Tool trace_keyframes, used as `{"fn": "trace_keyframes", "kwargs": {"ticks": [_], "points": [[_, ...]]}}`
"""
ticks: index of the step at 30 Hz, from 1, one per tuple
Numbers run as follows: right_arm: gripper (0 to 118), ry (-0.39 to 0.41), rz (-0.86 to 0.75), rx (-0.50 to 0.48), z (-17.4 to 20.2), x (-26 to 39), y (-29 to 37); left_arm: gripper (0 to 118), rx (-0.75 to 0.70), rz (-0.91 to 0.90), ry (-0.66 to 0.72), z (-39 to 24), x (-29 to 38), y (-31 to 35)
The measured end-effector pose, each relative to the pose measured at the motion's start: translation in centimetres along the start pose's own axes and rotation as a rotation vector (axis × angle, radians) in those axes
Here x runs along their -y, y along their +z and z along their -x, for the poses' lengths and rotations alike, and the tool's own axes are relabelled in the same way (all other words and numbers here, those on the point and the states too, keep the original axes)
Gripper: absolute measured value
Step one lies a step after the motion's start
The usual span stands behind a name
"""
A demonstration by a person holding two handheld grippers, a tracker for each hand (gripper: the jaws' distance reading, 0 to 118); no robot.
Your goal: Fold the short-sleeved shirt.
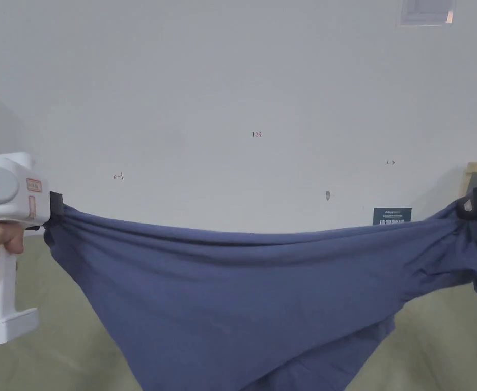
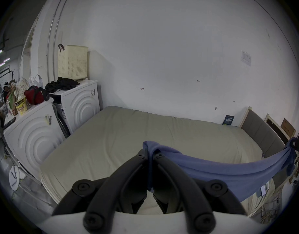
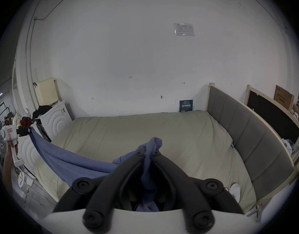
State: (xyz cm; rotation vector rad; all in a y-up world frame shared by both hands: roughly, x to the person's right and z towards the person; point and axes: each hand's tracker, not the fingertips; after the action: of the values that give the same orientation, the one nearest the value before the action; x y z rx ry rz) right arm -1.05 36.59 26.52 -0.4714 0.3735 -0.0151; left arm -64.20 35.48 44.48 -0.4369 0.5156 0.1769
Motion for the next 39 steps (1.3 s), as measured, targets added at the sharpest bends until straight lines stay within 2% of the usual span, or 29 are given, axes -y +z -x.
{"fn": "trace_keyframes", "kwargs": {"ticks": [2,8,13,24,30,35,39], "points": [[2,0.027,0.004,0.018,0.4,-0.8,-1.4,0,-0.007,0.002,-0.002,-0.5,-0.7,-1.1],[2,0.027,-0.001,0.034,1.0,-4.2,-5.7,0,-0.044,-0.018,-0.009,-1.7,-3.7,-4.9],[2,0.062,-0.009,0.065,1.7,-8.0,-10.2,0,-0.062,-0.031,-0.007,-3.3,-6.4,-8.3],[2,0.057,-0.003,0.113,0.9,-11.6,-20.5,0,-0.125,-0.044,0.014,-5.9,-9.6,-17.7],[2,0.067,0.022,0.110,0.5,-10.0,-25.1,0,-0.144,-0.043,0.010,-6.6,-7.5,-21.7],[2,0.077,0.095,0.116,-0.1,-5.7,-28.2,0,-0.144,0.032,-0.017,-6.7,-1.7,-25.1],[2,0.087,0.172,0.112,-0.8,0.4,-29.5,0,-0.129,0.149,-0.027,-5.9,4.8,-27.5]]}}
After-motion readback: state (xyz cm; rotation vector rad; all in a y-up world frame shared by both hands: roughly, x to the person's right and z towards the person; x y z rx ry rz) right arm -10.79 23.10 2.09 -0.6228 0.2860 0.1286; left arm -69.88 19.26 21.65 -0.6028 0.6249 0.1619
